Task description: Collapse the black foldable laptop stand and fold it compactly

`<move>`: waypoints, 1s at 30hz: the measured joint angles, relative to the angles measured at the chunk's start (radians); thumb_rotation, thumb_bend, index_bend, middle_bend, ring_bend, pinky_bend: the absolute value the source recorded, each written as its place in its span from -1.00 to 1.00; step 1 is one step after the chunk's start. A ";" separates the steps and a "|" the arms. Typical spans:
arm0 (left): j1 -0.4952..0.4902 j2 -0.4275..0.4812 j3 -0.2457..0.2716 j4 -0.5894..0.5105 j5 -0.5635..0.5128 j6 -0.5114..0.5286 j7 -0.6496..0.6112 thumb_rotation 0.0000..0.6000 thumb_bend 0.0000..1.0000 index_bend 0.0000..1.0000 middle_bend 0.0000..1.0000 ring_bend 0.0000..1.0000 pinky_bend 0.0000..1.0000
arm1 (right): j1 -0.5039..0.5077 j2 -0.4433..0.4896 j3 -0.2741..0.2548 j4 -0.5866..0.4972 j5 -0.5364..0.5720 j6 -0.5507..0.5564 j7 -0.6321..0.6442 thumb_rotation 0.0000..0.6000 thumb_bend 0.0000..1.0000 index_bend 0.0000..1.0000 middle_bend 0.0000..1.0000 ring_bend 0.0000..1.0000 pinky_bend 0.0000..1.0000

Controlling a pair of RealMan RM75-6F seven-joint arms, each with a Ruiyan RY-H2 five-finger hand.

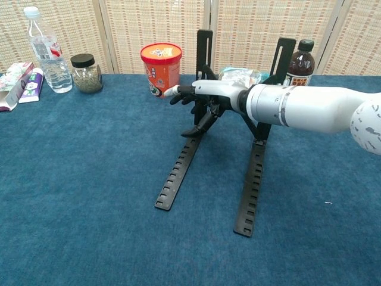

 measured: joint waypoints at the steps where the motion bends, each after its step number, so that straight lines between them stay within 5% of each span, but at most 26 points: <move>1: 0.000 0.000 0.000 0.000 0.000 0.001 0.000 1.00 -0.64 -0.66 -0.55 -0.90 -0.95 | -0.004 0.008 -0.001 -0.016 -0.008 0.006 0.003 1.00 -0.57 -1.00 -0.78 -1.00 -1.00; 8: 0.005 0.001 -0.002 -0.001 -0.004 0.005 0.001 1.00 -0.64 -0.66 -0.55 -0.90 -0.95 | -0.048 0.111 -0.019 -0.173 -0.108 0.095 0.059 1.00 -0.57 -1.00 -0.78 -1.00 -1.00; 17: 0.002 0.004 -0.003 -0.011 -0.001 0.001 0.011 1.00 -0.64 -0.66 -0.55 -0.90 -0.95 | -0.157 0.329 -0.052 -0.397 -0.272 0.357 0.120 1.00 -0.69 -1.00 -0.77 -1.00 -1.00; 30: -0.018 0.000 -0.008 -0.027 0.012 -0.018 0.029 1.00 -0.64 -0.66 -0.55 -0.90 -0.95 | -0.337 0.546 -0.081 -0.534 -0.185 0.493 -0.001 1.00 -1.00 -1.00 -0.77 -1.00 -1.00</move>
